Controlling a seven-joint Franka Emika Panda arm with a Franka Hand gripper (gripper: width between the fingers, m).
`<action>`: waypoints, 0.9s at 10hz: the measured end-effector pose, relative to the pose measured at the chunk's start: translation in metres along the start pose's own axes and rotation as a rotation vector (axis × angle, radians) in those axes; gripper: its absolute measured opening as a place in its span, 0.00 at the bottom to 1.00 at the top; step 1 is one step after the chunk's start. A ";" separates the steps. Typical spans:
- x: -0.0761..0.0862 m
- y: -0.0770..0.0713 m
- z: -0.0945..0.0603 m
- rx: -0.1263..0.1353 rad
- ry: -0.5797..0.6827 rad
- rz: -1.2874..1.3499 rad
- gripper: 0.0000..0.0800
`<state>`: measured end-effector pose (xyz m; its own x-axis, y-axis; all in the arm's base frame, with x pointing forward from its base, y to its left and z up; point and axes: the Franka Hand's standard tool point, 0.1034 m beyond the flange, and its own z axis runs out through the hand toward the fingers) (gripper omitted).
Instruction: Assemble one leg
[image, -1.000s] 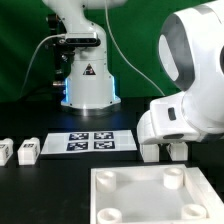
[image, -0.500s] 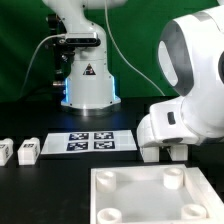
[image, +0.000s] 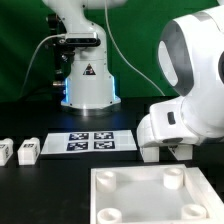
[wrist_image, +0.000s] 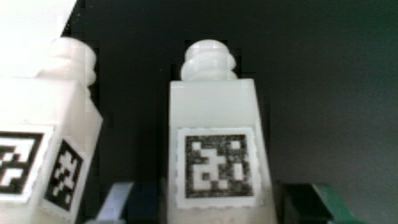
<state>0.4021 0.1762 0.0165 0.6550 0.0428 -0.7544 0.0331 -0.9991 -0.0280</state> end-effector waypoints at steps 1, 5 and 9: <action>0.000 0.000 0.000 0.000 0.000 0.000 0.36; 0.000 0.000 0.000 0.000 0.000 0.000 0.36; -0.009 0.018 -0.070 -0.009 0.112 -0.112 0.36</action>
Offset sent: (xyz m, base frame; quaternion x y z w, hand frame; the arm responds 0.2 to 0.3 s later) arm 0.0000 0.0000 0.0000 0.0000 0.0000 0.0000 1.0000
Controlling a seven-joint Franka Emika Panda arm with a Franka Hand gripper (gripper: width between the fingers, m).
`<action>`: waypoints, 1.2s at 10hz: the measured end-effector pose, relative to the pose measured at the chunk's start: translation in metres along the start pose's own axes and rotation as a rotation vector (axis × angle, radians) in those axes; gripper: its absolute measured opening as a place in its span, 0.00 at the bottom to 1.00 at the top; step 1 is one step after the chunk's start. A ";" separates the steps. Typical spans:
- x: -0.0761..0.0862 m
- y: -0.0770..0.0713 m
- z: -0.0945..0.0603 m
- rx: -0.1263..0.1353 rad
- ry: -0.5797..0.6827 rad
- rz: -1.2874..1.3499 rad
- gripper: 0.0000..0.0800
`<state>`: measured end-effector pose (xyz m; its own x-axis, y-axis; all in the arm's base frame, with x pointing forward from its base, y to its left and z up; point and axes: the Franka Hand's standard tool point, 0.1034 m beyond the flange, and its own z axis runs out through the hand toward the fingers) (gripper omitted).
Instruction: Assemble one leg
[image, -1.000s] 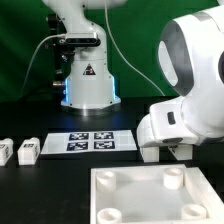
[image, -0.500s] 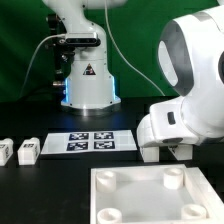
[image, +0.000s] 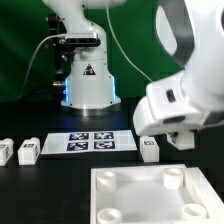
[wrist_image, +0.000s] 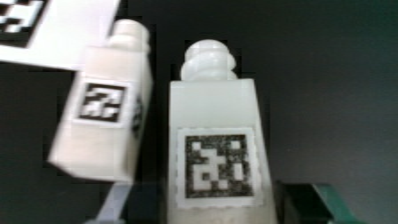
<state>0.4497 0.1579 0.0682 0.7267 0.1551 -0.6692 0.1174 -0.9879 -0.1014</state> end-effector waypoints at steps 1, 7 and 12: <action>0.002 0.007 -0.026 0.004 0.089 -0.029 0.36; -0.009 0.037 -0.106 -0.036 0.799 -0.045 0.36; 0.039 0.076 -0.206 -0.139 1.301 -0.140 0.36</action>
Offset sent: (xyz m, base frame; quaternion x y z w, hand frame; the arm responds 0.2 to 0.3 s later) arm 0.0406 -0.0344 0.0653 -0.0483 0.2233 -0.0300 0.9731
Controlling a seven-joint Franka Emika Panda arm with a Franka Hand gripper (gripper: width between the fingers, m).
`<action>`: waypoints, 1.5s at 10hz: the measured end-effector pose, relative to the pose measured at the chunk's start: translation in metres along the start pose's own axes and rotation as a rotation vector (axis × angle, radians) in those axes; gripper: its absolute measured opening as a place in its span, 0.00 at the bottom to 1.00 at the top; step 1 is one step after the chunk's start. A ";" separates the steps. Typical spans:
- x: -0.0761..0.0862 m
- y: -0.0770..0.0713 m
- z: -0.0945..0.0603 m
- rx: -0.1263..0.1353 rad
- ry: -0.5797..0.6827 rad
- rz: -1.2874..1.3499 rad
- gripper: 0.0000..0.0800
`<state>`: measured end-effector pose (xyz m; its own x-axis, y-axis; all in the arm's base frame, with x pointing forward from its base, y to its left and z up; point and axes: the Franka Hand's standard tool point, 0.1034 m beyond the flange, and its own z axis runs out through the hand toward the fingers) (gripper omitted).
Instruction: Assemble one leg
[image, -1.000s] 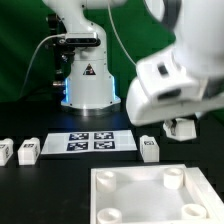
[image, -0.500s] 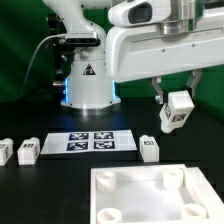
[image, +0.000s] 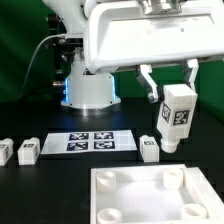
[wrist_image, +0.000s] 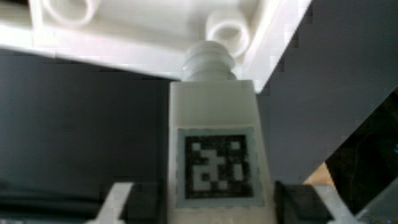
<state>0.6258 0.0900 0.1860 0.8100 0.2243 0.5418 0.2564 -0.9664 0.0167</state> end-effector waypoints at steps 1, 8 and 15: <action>0.002 0.006 0.000 -0.032 0.127 -0.018 0.36; -0.024 -0.006 0.028 0.007 0.039 -0.023 0.36; -0.037 -0.025 0.065 0.044 0.017 -0.014 0.36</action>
Offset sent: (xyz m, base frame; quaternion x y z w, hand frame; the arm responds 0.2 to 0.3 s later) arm 0.0000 0.0000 0.0000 0.0000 0.0000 0.0000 1.0000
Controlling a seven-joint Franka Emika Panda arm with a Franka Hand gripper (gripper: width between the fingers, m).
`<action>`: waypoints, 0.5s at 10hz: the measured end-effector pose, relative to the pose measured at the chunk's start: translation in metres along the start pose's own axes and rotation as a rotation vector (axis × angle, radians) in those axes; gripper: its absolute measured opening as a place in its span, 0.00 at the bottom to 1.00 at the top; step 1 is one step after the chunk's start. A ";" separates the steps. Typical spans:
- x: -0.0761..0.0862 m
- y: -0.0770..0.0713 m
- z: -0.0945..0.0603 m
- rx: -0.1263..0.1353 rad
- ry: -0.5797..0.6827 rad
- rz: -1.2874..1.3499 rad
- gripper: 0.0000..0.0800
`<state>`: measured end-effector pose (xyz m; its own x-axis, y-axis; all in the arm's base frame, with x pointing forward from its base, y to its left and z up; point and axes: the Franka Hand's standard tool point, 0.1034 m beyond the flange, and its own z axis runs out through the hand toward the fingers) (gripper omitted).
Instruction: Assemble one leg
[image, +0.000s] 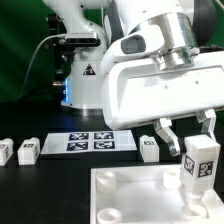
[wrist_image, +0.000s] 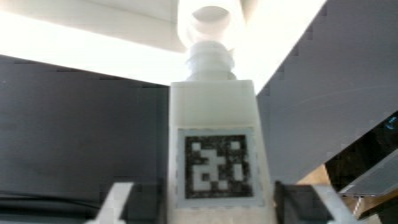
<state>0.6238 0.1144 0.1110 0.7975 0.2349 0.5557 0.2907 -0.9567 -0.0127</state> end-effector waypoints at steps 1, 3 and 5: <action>-0.003 -0.003 0.003 0.003 -0.001 -0.001 0.36; -0.009 -0.002 0.009 0.005 -0.011 0.004 0.36; -0.015 -0.002 0.013 0.007 -0.020 0.007 0.36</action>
Offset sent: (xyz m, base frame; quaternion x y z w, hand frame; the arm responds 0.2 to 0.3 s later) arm 0.0063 -0.0016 -0.0100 -0.0019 0.0123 0.0036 0.9999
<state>0.6182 0.1153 0.0914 0.8099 0.2319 0.5388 0.2890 -0.9571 -0.0226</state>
